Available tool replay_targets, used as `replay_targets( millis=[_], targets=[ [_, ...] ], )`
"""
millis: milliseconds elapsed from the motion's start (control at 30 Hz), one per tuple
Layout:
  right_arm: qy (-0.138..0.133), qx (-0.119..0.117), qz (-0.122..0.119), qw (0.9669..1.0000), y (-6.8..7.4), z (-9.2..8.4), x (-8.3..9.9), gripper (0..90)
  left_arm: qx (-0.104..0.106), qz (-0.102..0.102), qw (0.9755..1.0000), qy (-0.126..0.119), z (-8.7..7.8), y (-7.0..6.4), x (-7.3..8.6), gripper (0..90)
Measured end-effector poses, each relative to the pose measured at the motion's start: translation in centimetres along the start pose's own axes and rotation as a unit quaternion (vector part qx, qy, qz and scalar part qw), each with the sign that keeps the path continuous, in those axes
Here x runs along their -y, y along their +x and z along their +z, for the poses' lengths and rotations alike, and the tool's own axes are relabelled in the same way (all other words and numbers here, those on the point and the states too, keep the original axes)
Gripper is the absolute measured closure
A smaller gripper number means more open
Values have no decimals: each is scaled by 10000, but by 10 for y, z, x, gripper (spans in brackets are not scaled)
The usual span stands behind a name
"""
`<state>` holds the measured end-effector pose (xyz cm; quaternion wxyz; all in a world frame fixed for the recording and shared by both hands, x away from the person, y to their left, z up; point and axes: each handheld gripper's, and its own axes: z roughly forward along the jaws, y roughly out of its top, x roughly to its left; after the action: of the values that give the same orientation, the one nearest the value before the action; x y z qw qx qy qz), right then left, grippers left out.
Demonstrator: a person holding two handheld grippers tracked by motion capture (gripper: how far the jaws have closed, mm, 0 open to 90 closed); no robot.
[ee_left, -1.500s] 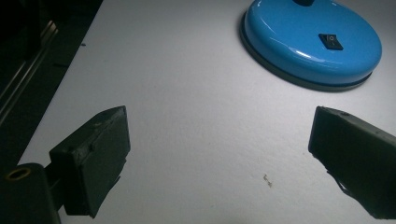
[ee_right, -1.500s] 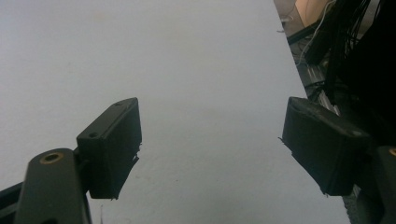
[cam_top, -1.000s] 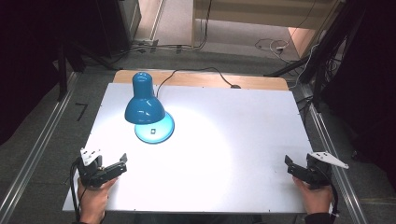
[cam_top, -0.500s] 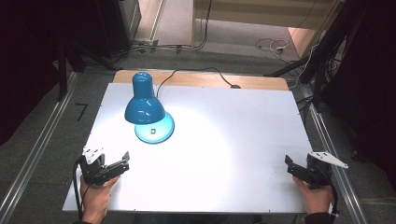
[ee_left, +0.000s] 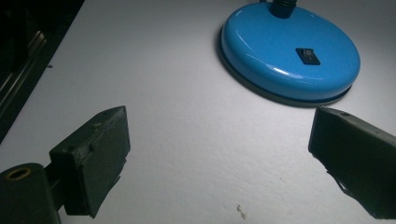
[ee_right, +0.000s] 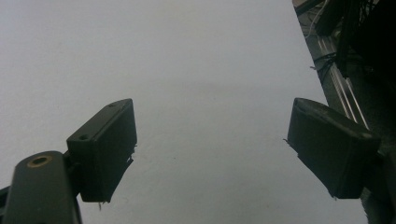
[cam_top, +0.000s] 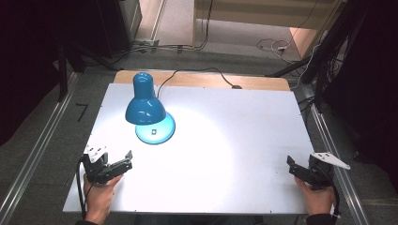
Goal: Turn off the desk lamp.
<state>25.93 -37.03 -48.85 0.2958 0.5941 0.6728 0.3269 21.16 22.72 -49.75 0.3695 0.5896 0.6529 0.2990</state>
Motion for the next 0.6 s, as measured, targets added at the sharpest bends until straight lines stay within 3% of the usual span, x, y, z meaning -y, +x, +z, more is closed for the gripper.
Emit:
replay_targets(
  millis=[600],
  targets=[
    [-11, -14, 31, 10000, -1, 0, 0, 141, 95, 87, 9999, -9, 10, -14, -4, 60]
  ],
)
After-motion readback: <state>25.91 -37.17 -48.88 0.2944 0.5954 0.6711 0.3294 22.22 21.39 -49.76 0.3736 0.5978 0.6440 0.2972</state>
